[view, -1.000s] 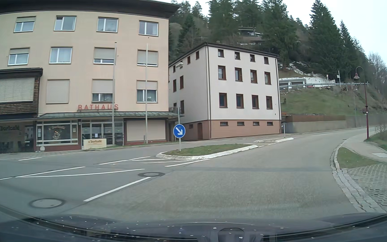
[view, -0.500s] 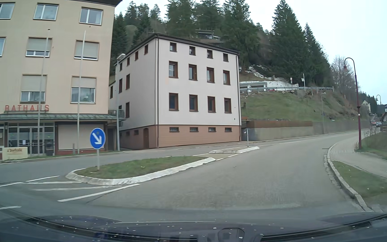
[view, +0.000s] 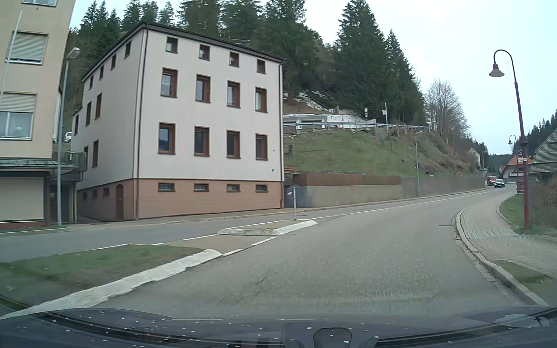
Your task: Follow the waypoints while adhering to traffic rules and regulations
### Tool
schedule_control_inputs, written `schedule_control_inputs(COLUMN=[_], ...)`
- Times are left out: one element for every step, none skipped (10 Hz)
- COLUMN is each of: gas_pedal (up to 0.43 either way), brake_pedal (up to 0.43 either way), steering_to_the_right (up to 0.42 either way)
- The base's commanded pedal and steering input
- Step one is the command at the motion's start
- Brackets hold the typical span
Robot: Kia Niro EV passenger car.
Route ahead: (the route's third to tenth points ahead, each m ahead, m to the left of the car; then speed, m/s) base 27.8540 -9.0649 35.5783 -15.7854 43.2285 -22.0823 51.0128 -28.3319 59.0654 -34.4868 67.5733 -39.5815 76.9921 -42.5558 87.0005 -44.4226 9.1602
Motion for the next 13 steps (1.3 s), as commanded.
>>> schedule_control_inputs(gas_pedal=[0.189,0.189,0.189,0.197,0.197,0.197,0.197,0.197,0.220,0.228,0.228,0.228,0.228], brake_pedal=[0.000,0.000,0.000,0.000,0.000,0.000,0.000,0.000,0.000,0.000,0.000,0.000,0.000], steering_to_the_right=[0.150,0.149,0.140,0.137,0.137,0.136,0.133,0.119,0.108,0.106,0.106,0.106,0.106])
